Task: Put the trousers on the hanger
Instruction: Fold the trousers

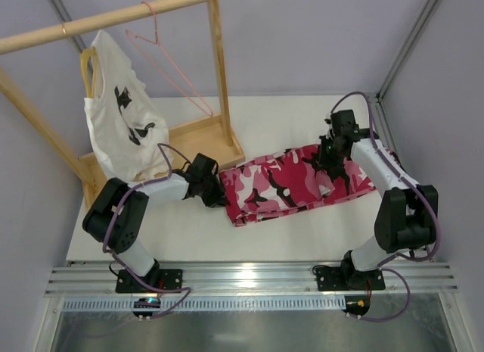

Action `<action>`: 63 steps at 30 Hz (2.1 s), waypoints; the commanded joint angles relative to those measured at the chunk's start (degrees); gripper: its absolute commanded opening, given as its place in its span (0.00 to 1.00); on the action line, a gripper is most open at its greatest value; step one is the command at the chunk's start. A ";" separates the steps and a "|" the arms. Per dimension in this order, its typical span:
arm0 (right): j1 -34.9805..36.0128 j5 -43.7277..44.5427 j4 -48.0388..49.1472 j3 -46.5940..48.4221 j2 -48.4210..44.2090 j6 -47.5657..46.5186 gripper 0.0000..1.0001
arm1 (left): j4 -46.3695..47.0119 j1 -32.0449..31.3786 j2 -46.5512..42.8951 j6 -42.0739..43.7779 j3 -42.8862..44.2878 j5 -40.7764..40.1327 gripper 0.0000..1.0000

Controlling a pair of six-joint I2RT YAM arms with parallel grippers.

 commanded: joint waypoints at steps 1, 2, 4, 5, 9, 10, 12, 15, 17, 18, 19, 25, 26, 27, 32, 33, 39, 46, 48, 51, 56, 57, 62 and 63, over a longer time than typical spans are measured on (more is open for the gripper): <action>0.76 -7.35 5.94 -3.34 -4.01 3.34 0.04 | -14.34 0.78 -1.27 0.51 3.86 -9.01 0.10; 1.90 -7.72 7.17 -4.49 -4.28 4.22 0.04 | -19.43 1.49 -1.79 1.21 4.30 -10.95 0.03; 7.24 -7.63 9.81 -6.34 -4.11 6.41 0.04 | -24.64 3.42 -4.51 2.97 5.09 -18.38 0.01; 8.67 -8.51 10.69 -7.39 -4.02 7.47 0.04 | -28.93 4.13 -5.74 3.59 5.09 -20.61 0.01; 16.84 -6.41 15.79 -8.63 -4.55 13.54 0.04 | -35.19 9.13 -10.75 4.64 2.99 -27.22 0.00; 17.99 -5.45 15.80 -8.11 -3.85 14.24 0.04 | -35.91 11.49 -12.33 5.69 1.77 -29.14 0.01; 21.77 -4.48 15.62 -6.18 -1.83 15.74 0.04 | -37.57 13.96 -13.39 6.05 0.79 -29.86 0.01; 24.76 -2.54 13.87 -3.54 0.55 16.10 0.04 | -38.64 15.82 -15.85 7.02 0.52 -29.42 0.37; 24.77 -0.97 11.94 -2.13 1.25 15.40 0.04 | -40.13 15.74 -18.30 7.54 2.18 -29.69 0.53; 24.77 0.09 8.88 -0.47 1.26 14.00 0.04 | -40.48 15.73 -19.19 7.81 3.15 -29.69 0.55; 24.68 0.97 6.68 0.68 1.26 13.12 0.04 | -41.18 15.65 -20.33 8.42 3.94 -29.25 0.57; 22.40 8.27 -7.75 7.80 -2.95 8.89 0.04 | -39.08 13.98 -25.00 13.26 10.19 -20.65 0.66; 22.04 8.62 -8.80 8.33 -3.74 8.63 0.04 | -38.12 13.89 -24.83 13.35 10.45 -19.42 0.67; 21.61 9.23 -10.90 8.51 -4.88 8.36 0.04 | -37.41 13.63 -24.57 13.35 10.37 -16.88 0.68; 17.57 10.73 -14.87 8.95 -7.97 6.78 0.04 | -32.05 13.45 -22.72 14.66 8.79 -9.48 0.69; 17.04 10.82 -16.70 9.47 -8.23 6.52 0.04 | -31.18 13.28 -22.02 14.93 8.70 -9.04 0.69; 13.00 13.72 -21.91 11.76 -10.96 4.94 0.04 | -28.18 11.61 -20.52 14.75 8.17 -6.14 0.70; 7.81 15.21 -23.58 12.20 -11.84 2.56 0.04 | -27.65 5.90 -18.41 15.90 9.14 -8.16 0.73; 7.63 14.87 -23.23 12.55 -12.01 2.56 0.04 | -25.81 4.93 -18.06 15.02 7.83 -8.24 0.73; 7.54 13.99 -22.61 13.17 -12.45 2.56 0.04 | -24.22 4.84 -17.01 13.62 6.33 -8.50 0.73; 6.58 16.18 -23.40 14.14 -13.25 1.60 0.04 | -24.05 4.84 -16.04 13.00 5.18 -9.56 0.74; 6.31 16.53 -23.32 13.96 -13.25 1.25 0.04 | -23.61 4.84 -16.30 13.00 5.09 -9.56 0.74; 5.43 22.49 -17.71 8.97 -13.95 -0.07 0.04 | -21.94 4.66 -15.52 12.64 3.60 -10.78 0.76; 5.26 23.29 -16.65 7.99 -13.86 -0.34 0.04 | -22.72 4.66 -14.55 12.56 3.51 -11.92 0.77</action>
